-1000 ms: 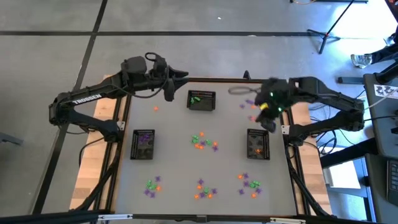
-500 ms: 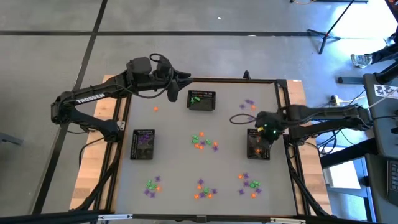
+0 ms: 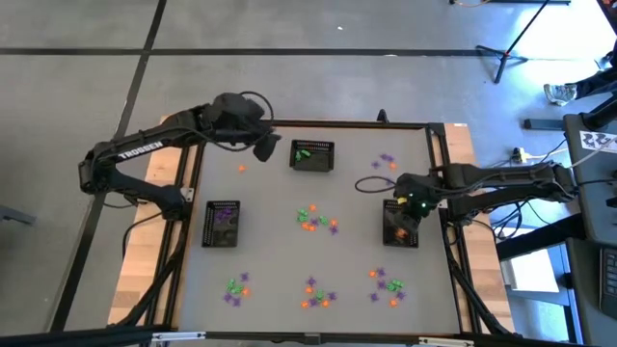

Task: Sort Halloween decoration
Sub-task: Put the orange spider toy into the right bin

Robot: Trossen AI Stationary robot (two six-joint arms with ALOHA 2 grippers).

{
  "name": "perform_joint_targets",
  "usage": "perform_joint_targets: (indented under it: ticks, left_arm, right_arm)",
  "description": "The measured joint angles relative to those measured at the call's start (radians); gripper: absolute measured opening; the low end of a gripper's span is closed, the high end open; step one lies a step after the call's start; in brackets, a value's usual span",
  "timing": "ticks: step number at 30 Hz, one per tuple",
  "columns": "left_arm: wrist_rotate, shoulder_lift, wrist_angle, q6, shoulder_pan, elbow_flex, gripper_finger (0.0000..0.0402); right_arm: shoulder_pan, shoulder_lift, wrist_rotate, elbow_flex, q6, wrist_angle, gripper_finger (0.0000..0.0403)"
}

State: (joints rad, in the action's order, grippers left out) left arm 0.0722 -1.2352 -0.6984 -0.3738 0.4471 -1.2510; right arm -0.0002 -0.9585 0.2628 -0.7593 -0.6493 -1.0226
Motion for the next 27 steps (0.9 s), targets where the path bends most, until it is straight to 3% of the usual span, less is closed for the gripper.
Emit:
perform_joint_targets:
  ticks: [7,14,20,27]
  left_arm:
    - [0.044,-0.088,-0.323,0.084,0.159,0.0,0.0165]
    - [-0.052,-0.257,-0.356,0.232,0.256,0.066,0.0165]
    - [-0.072,-0.362,-0.364,0.279,0.262,0.172,0.0165]
    - [-0.022,-0.383,-0.258,0.279,0.263,0.263,0.0165]
  right_arm:
    - [0.0,0.0,-0.208,-0.159,0.115,0.116,0.0117]
    - [0.0,0.0,-0.433,-0.273,0.207,0.205,0.0118]
    - [0.0,0.0,-0.464,-0.303,0.206,0.205,0.0118]
    - [0.0,-0.01,-0.464,-0.303,0.202,0.211,0.0118]
